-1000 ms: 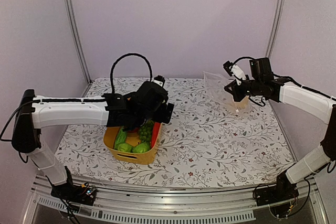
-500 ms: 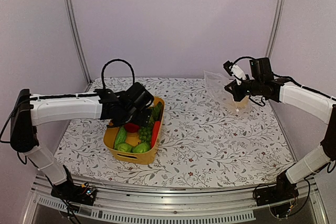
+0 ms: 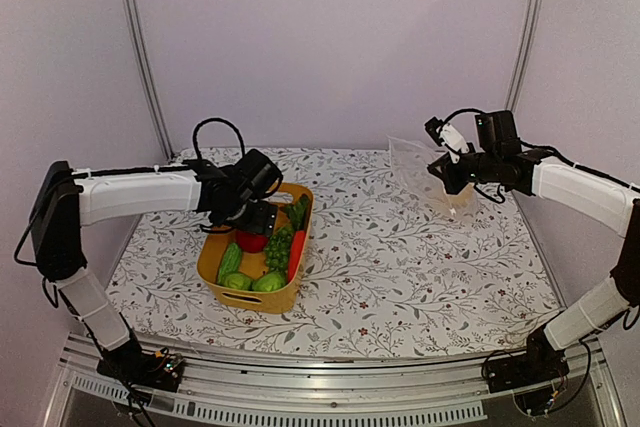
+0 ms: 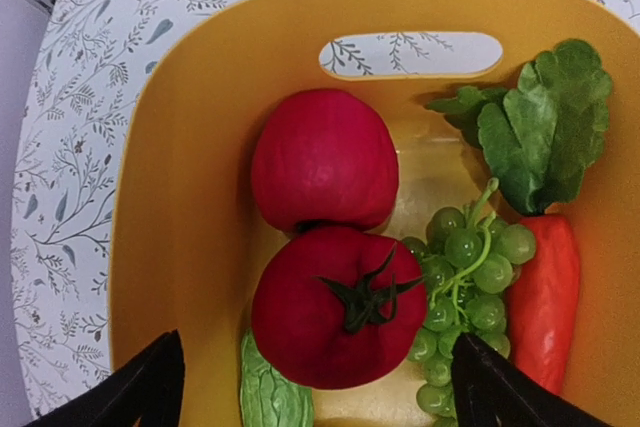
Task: Place the food in the zip-top bag and seal the zipper
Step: Pick up the fake vegetable from the bin.
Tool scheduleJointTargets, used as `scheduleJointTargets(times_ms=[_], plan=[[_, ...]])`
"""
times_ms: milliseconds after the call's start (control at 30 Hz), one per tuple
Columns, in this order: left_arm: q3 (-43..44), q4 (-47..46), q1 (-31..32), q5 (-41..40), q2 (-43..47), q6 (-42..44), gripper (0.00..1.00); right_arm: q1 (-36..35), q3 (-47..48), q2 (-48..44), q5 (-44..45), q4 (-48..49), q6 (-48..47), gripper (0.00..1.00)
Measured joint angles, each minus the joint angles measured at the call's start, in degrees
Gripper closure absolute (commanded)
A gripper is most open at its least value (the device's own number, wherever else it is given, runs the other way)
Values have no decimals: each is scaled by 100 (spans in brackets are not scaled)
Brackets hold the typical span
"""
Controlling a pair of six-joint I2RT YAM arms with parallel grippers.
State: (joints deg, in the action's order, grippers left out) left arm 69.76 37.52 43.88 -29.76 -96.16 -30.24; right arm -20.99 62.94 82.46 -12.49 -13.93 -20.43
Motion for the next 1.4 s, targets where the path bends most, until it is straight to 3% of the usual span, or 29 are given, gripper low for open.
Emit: scheduleJointTargets(times_ms=[633, 1067, 1267, 1400], plan=[[479, 37, -293, 428, -1134, 177, 18, 0, -4, 0, -4, 4, -39, 100], [623, 138, -330, 455, -1318, 280, 34, 0, -4, 0, -4, 4, -66, 100], [675, 245, -341, 470, -1318, 286, 22, 0, -28, 0, -7, 7, -85, 100], [706, 337, -343, 474, -1318, 299, 20, 0, -37, 0, -7, 7, -105, 100]])
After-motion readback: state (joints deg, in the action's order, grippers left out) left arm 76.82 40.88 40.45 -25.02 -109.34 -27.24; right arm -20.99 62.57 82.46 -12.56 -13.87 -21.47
